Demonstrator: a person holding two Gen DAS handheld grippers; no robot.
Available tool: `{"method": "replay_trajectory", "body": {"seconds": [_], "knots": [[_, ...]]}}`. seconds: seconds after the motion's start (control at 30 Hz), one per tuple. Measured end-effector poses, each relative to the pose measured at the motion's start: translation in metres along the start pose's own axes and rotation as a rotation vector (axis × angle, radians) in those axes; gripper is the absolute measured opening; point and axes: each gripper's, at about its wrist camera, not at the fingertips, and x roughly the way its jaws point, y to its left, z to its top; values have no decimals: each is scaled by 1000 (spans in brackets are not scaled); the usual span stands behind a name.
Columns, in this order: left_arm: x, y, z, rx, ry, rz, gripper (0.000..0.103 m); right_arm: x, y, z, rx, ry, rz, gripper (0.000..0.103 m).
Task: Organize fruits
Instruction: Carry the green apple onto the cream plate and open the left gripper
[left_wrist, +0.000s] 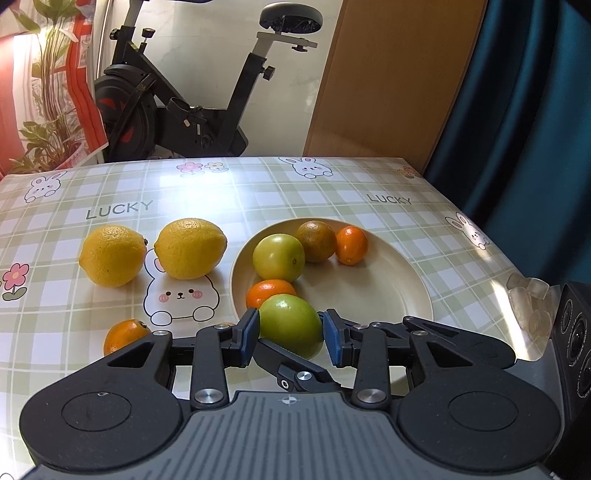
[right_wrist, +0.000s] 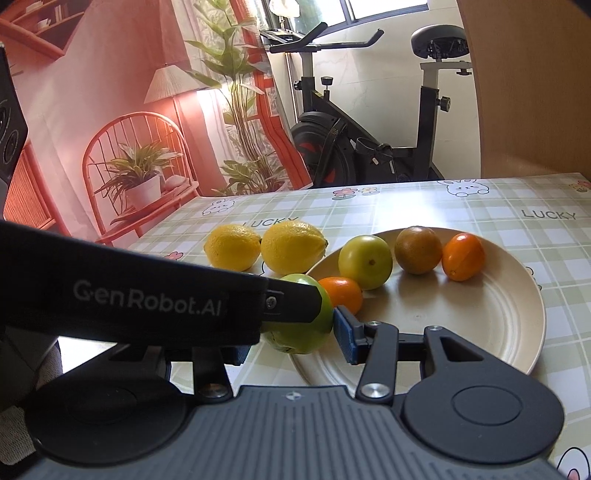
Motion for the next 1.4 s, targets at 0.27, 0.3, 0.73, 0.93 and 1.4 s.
{"method": "replay_trajectory", "body": {"seconds": [0.27,0.3,0.73,0.93,1.4], "knots": [[15,-4,-1,9,31,6,40,4,-11,-4,48,24,-23,48],[16,-4,-1,11,32,8,40,4,-12,-5,54,27,-22,48],[2,1,-2,-5,-7,38,40,2,-14,-5,61,18,-46,50],[-30,8,-6,-70,-70,77,40,-5,-12,-3,51,-6,-53,50],[-71,36,-25,-162,-150,218,40,-18,7,2,-4,-28,3,57]]}}
